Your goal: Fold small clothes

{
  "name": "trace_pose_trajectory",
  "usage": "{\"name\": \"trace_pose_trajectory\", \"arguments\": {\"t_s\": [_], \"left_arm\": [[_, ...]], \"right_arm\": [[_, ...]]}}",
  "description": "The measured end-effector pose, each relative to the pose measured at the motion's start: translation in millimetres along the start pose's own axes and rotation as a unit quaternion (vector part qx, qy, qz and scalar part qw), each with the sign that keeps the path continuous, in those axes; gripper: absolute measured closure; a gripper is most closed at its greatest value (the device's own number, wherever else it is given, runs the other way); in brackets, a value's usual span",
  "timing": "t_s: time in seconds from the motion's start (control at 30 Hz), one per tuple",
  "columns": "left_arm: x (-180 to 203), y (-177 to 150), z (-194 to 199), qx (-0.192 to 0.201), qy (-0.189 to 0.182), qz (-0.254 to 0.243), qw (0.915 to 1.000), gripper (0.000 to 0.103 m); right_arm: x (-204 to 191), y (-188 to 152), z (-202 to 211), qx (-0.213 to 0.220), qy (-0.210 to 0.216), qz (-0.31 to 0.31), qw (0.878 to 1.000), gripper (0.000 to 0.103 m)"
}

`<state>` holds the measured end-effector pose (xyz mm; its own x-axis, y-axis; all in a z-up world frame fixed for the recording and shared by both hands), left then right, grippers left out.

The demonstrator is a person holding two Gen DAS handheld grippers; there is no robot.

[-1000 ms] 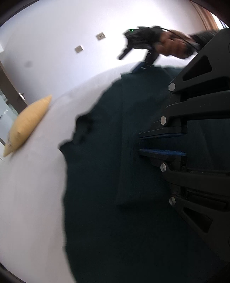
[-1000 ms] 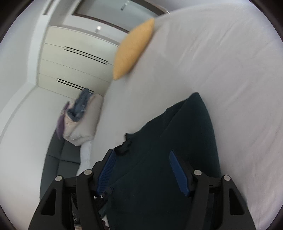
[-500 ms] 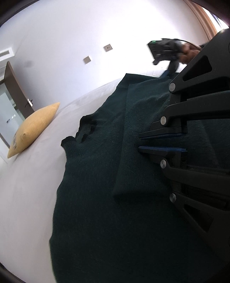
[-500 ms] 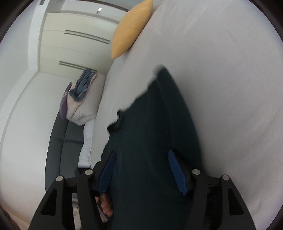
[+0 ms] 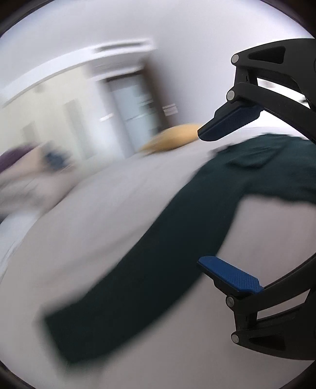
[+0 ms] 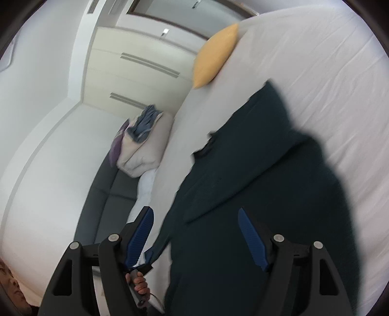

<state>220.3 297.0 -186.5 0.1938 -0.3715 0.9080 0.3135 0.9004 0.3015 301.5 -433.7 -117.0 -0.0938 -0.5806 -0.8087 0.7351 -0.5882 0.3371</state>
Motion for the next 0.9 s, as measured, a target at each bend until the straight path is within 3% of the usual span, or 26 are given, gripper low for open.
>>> {"name": "trace_pose_trajectory", "arguments": {"t_s": [0.13, 0.23, 0.43, 0.47, 0.53, 0.6, 0.67, 0.73, 0.83, 0.9], "left_arm": [[-53, 47, 45, 0.076, 0.012, 0.084, 0.9935, 0.010], [-74, 63, 48, 0.088, 0.004, 0.133, 0.9872, 0.014], [-93, 94, 27, 0.100, -0.009, 0.175, 0.9794, 0.017], [-95, 98, 23, 0.101, -0.007, 0.179, 0.9787, 0.023], [-101, 102, 12, 0.090, -0.022, 0.188, 0.9779, 0.073], [-106, 104, -9, 0.081, -0.011, 0.196, 0.9771, 0.086], [-108, 108, -12, 0.087, 0.006, 0.179, 0.9800, 0.091], [-89, 110, -14, 0.085, 0.017, 0.128, 0.9881, 0.094], [-33, 104, -26, 0.065, 0.025, 0.036, 0.9970, 0.095], [21, 88, -47, 0.038, 0.024, -0.050, 0.9978, 0.095]], "right_arm": [[-30, -24, -20, -0.021, 0.004, 0.008, 1.000, 0.027], [-52, -38, -35, -0.034, 0.009, 0.018, 0.999, 0.027], [-73, -51, -49, -0.044, 0.009, 0.024, 0.999, 0.027], [-75, -52, -50, -0.045, 0.008, 0.026, 0.999, 0.027], [-76, -56, -49, -0.048, 0.006, 0.030, 0.998, 0.027], [-76, -57, -51, -0.047, 0.004, 0.029, 0.998, 0.027], [-74, -57, -50, -0.044, 0.002, 0.028, 0.999, 0.027], [-71, -56, -47, -0.038, -0.001, 0.029, 0.999, 0.027], [-64, -54, -44, -0.034, -0.004, 0.027, 0.999, 0.027], [-58, -53, -45, -0.033, -0.011, 0.027, 0.999, 0.027]]}}
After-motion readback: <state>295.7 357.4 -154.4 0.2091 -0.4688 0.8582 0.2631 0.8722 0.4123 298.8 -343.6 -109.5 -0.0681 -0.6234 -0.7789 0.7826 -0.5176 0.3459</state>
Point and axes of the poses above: each gripper's, at about its wrist camera, not at the fingertips, and z roughly against the way its jaws point, x to its right, y to its top, the point moved 7 cm from there along -z, roughly the way its jaws point, and after that the axes turned 7 degrees about -y, right-handed, at the moved point
